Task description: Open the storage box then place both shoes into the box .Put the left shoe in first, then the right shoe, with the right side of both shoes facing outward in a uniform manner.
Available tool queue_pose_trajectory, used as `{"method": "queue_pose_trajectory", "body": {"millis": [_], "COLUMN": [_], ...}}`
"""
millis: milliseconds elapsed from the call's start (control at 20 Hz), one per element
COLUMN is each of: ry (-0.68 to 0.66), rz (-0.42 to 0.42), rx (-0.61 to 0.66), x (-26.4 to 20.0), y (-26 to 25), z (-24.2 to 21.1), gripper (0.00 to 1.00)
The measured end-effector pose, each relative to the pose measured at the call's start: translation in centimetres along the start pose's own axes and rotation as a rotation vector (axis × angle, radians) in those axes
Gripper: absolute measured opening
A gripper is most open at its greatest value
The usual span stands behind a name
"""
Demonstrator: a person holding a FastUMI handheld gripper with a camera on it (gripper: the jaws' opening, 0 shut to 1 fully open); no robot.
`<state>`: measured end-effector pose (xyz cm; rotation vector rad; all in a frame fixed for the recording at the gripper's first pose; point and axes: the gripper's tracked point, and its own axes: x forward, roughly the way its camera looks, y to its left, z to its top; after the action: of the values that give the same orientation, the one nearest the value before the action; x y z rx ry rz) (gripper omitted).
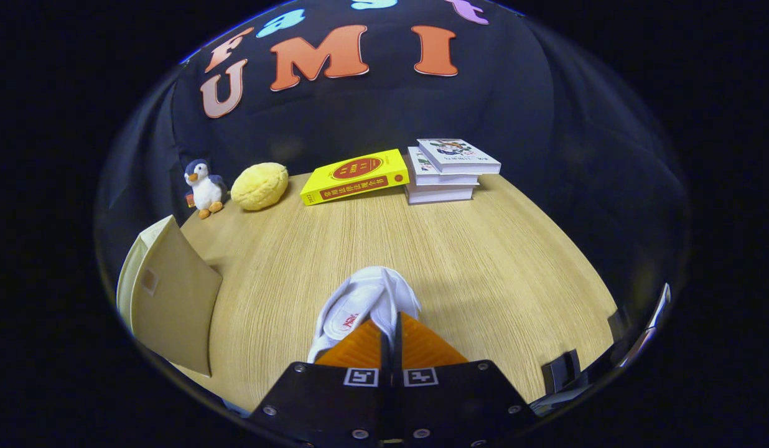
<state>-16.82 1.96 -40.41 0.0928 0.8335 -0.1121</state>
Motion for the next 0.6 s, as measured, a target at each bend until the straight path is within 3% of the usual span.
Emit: {"method": "queue_pose_trajectory", "body": {"millis": [400,600], "ry": [-0.131,-0.223], "rz": [0.06,0.144], "rx": [-0.024,-0.016], "x": [-3.2,-6.2], "y": [3.7,8.0], "z": [7.0,11.9], "gripper": [0.0,0.0]}}
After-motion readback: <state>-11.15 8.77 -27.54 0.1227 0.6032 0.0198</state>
